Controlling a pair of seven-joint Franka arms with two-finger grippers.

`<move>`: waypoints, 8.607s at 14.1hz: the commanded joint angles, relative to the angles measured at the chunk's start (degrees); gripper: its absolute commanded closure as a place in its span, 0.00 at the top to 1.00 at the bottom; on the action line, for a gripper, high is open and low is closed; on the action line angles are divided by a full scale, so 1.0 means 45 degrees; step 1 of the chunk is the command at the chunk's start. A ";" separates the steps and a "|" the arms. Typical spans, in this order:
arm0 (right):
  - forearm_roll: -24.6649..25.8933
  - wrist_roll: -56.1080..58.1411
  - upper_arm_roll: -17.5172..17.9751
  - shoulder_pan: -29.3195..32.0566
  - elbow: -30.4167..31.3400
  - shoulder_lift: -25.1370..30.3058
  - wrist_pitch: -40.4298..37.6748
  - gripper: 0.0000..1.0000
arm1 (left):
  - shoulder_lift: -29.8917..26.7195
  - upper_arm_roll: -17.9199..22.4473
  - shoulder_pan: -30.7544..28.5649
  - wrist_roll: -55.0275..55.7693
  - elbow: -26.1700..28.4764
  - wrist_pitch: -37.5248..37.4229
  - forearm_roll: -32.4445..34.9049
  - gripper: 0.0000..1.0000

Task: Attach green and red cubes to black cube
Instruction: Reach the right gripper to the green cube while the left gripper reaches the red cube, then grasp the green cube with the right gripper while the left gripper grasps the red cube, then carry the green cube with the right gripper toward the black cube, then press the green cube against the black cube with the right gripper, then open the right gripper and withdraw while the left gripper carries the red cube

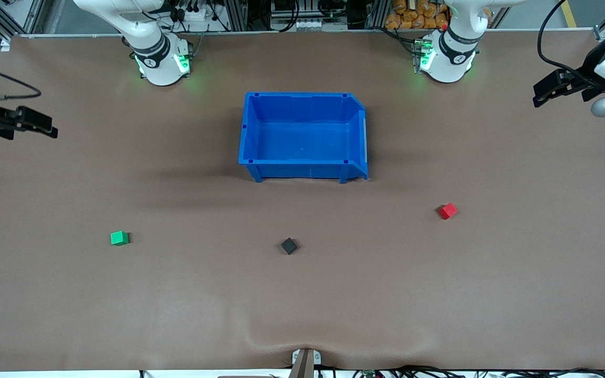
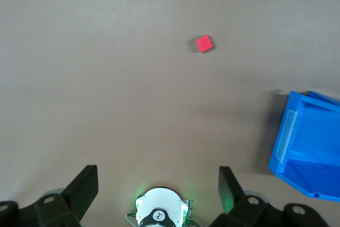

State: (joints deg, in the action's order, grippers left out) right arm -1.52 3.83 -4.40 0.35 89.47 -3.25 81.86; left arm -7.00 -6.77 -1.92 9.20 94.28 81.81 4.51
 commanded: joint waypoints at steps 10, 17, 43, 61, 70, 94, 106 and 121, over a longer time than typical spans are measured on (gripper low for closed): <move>0.0104 0.0164 0.0139 0.0548 0.0215 -0.5152 0.5923 1.00 | 0.0911 -0.0058 -0.0179 -0.0268 0.0884 0.1838 0.0169 1.00; 0.0104 0.1861 0.0217 -0.0056 0.1910 -0.6582 1.0257 1.00 | 0.1594 -0.0058 -0.0159 -0.0248 0.2270 0.4337 0.0169 1.00; 0.0045 0.4461 0.0217 0.0489 0.2305 -0.7871 1.1750 0.76 | 0.6711 -0.0234 -0.0042 0.4888 0.2682 0.7640 -0.0397 0.86; 0.0045 1.0838 0.0276 -0.1656 0.0902 -0.7715 1.1652 0.00 | 0.8744 -0.0234 -0.0042 0.6744 0.2701 1.0356 -0.0495 0.65; -0.0033 1.4816 0.0276 -0.5387 -0.0037 -0.8260 1.1652 0.00 | 0.8880 -0.0234 -0.0023 0.6940 0.3189 1.0824 -0.0495 0.57; 0.0553 1.5008 0.0217 -0.7713 -0.6152 -1.2812 1.1653 0.00 | 0.8978 -0.0918 0.0954 1.4478 0.1646 1.1059 -0.0925 0.00; -0.0326 1.0694 0.0295 -0.8221 -0.6034 -1.2559 0.8411 0.12 | 0.8822 -0.1814 0.1949 1.6002 0.1316 1.0435 -0.0905 0.00; -0.0306 0.6908 -0.0619 -0.7461 -0.6015 -1.0334 0.5169 1.00 | 1.0188 -0.2265 0.3395 1.7035 -0.0930 0.9906 -0.2429 0.00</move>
State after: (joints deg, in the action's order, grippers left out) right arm -2.29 39.70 -5.50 -33.99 61.02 -52.16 106.87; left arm 37.35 -17.16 12.03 82.99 92.59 127.14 -5.33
